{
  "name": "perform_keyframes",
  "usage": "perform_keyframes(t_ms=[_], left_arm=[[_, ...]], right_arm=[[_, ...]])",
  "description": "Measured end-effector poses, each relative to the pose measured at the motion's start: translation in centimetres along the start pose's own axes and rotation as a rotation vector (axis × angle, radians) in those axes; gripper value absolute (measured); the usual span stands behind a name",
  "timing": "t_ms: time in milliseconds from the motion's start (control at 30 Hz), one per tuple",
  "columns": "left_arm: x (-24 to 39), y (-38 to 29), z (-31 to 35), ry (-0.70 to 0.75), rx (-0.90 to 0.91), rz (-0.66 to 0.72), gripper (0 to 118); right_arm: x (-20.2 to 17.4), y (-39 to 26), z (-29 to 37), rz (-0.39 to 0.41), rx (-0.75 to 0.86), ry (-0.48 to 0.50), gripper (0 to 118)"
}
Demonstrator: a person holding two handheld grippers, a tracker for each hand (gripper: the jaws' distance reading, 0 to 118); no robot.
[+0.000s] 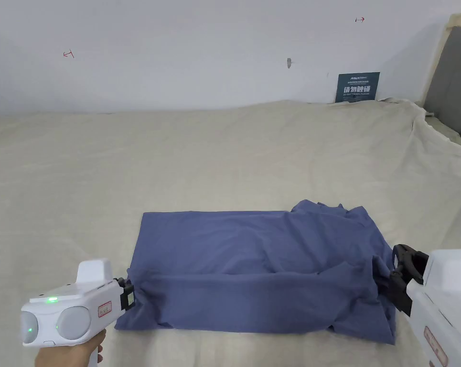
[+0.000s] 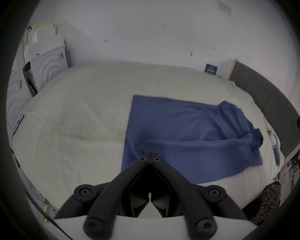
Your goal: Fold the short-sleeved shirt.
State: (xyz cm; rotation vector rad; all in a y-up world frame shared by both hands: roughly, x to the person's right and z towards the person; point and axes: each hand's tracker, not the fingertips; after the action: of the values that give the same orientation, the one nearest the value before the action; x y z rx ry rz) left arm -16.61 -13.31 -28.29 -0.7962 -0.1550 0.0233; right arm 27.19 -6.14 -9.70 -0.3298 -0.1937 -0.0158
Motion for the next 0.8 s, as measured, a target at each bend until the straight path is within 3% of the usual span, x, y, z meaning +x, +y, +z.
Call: perform_keyframes(t_ms=[100, 133, 200, 233, 267, 333, 467, 500, 533, 600, 667, 800], left_arm=[[-1.6, -0.4, -3.0, -0.012, -0.151, 0.074, 8], [-2.1, -0.6, -3.6, -0.009, -0.157, 0.093, 16], [-2.7, -1.1, -4.7, 0.016, -0.184, 0.109, 40], [-2.9, -1.4, -5.1, 0.040, -0.210, 0.114, 64], [-2.9, -1.5, -5.5, 0.058, -0.227, 0.111, 77], [-2.8, -1.9, -6.1, 0.065, -0.222, 0.098, 88], [-2.2, -2.3, -7.8, 0.089, -0.284, 0.059, 85], [-2.1, -2.6, -8.3, 0.097, -0.303, 0.058, 78], [-1.9, -2.8, -8.7, 0.102, -0.329, 0.060, 59], [-1.1, -3.1, -8.3, 0.115, -0.308, 0.027, 49], [-0.5, -3.0, -8.0, 0.088, -0.298, -0.006, 14], [-0.1, -2.7, -7.2, 0.035, -0.257, -0.018, 5]], right_arm=[[0.2, -0.3, -0.8, -0.002, -0.019, -0.002, 0], [0.3, -0.4, -1.0, -0.003, -0.025, -0.003, 0], [0.0, -0.4, -1.2, -0.005, -0.040, -0.005, 0], [0.0, -0.5, -1.4, -0.005, -0.048, -0.005, 0], [0.1, -0.6, -1.6, -0.005, -0.054, -0.008, 0], [-0.1, -0.6, -1.8, -0.006, -0.067, -0.009, 0], [0.3, -1.3, -2.5, -0.012, -0.092, -0.015, 0], [0.5, -1.5, -2.6, -0.015, -0.099, -0.018, 0], [0.6, -1.6, -2.7, -0.018, -0.105, -0.019, 0], [1.1, -2.1, -2.9, -0.023, -0.118, -0.025, 0], [1.5, -2.5, -3.3, -0.028, -0.145, -0.037, 0], [3.1, -4.3, -5.9, -0.069, -0.318, -0.047, 1]])
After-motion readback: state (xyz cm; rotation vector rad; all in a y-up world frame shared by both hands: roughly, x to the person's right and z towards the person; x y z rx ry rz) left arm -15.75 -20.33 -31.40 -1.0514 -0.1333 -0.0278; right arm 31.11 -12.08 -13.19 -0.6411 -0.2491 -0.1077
